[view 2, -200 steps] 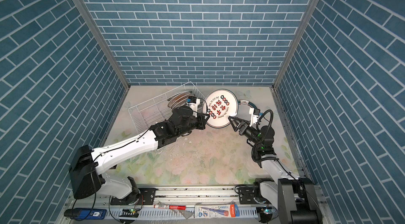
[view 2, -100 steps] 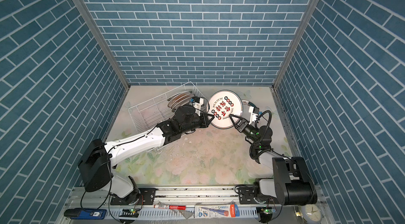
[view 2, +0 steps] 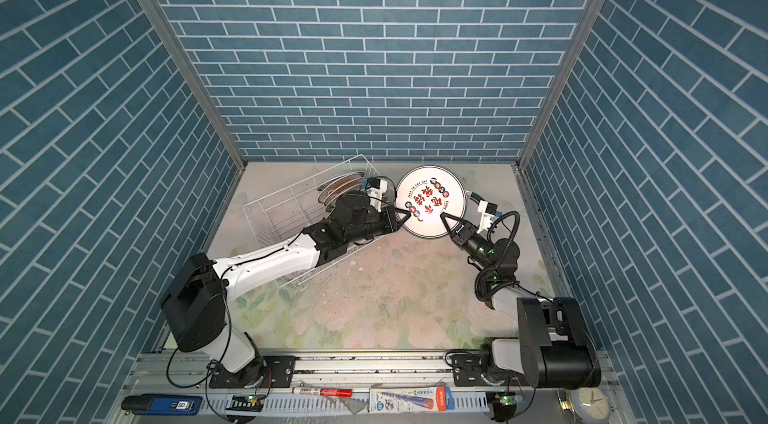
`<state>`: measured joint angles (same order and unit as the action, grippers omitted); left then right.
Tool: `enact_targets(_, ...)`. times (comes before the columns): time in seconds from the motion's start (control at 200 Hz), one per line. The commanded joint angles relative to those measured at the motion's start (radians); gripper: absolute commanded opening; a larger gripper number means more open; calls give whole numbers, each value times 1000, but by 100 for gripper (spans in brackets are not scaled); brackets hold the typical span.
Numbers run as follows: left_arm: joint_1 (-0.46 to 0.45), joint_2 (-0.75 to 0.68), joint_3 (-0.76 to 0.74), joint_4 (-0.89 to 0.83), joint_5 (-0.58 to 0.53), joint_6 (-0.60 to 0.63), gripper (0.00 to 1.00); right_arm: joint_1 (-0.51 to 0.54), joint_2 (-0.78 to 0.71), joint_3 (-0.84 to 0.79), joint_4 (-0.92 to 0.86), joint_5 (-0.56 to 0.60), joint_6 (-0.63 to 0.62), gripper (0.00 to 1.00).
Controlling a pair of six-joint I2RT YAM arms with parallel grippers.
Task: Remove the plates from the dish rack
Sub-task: 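Carry the plate toward the right gripper while the right gripper grasps its rim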
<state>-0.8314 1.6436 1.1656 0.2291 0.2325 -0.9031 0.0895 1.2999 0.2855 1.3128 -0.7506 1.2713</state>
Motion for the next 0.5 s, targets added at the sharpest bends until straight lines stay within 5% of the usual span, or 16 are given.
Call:
enact_targets(0.0,-10,-4,-18,77,20,35,31,22,-42,48,-16,-55,-130,0)
enact_targets(0.205,36,-91,-115,112,-7,61,51,15,-182,116,-353,-7,-282,0)
enact_targets(0.495,48,-240,-119,-114,-107,246,57,7,-416,348,-1076,202,-609,0)
